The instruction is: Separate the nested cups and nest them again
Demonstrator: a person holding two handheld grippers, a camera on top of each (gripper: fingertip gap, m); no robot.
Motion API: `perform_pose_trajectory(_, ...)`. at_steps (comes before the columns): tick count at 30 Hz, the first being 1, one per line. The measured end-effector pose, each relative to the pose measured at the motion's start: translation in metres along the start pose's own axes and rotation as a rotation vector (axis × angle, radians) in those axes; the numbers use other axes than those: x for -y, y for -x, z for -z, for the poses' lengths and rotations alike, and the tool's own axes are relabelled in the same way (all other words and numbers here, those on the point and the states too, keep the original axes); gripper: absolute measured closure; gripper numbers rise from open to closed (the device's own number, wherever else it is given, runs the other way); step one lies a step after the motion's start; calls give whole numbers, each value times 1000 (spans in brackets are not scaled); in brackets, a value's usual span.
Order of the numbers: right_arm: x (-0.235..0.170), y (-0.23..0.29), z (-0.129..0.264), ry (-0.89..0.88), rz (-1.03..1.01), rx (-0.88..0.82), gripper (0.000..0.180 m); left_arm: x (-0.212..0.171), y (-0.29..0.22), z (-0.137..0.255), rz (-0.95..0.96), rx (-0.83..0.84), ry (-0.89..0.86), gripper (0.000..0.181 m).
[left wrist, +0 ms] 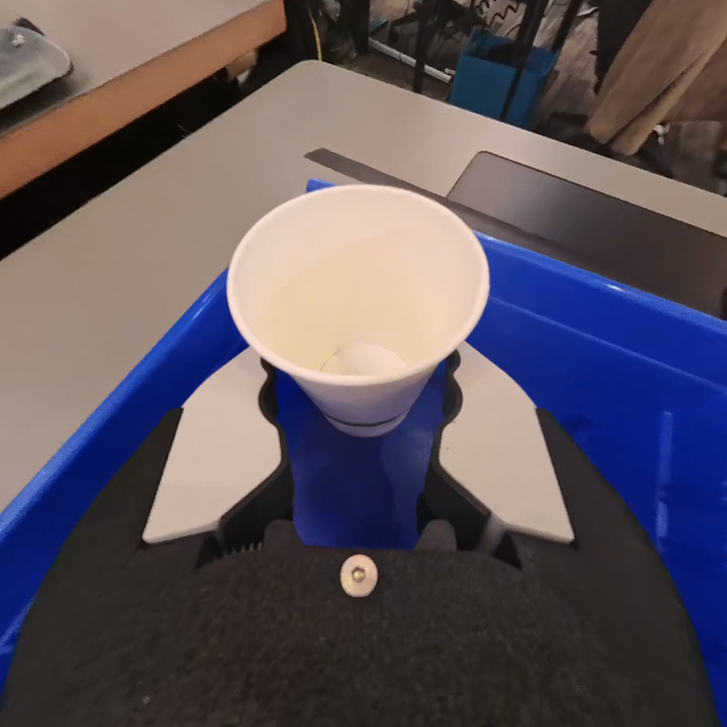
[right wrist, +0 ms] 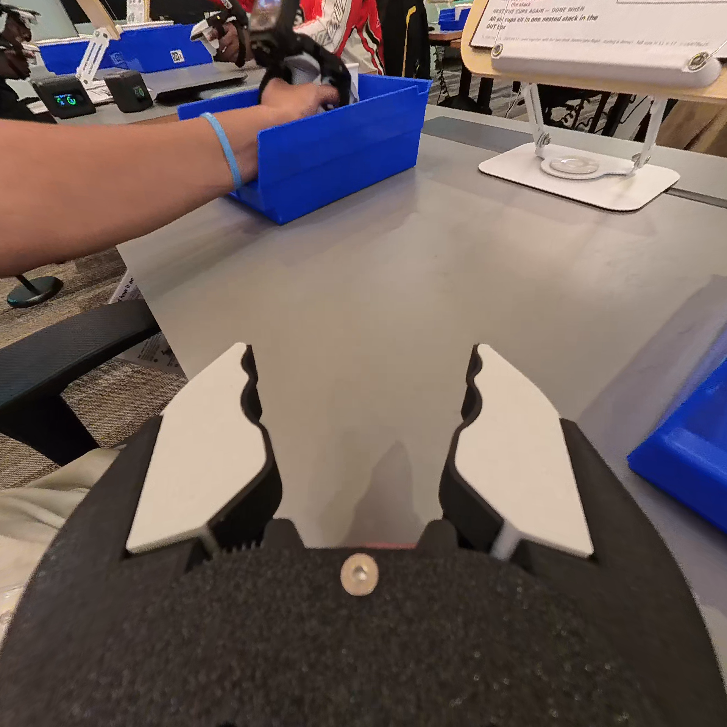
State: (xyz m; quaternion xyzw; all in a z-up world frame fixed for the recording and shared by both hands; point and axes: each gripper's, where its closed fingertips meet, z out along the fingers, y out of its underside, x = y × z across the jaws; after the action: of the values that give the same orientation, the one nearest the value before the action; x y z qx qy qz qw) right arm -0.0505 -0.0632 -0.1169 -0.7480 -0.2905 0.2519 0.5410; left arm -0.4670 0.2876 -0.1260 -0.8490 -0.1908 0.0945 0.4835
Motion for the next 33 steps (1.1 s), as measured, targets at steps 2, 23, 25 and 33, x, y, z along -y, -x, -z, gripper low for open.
perform_pose_trajectory(2,2,-2,2,-6,0,-2,79,3,-3,12,-5,-58,-3,99)
perform_pose_trajectory(23,49,-25,17,-114,-40,96,83,-76,-55,334,-403,-1221,-166,100)
perform_pose_trajectory(25,73,-10,11,-105,0,219,82,-86,-83,364,-505,-1413,-119,100)
perform_pose_trajectory(33,127,36,-24,99,355,452,69,-135,-163,426,-1035,-1697,-69,100)
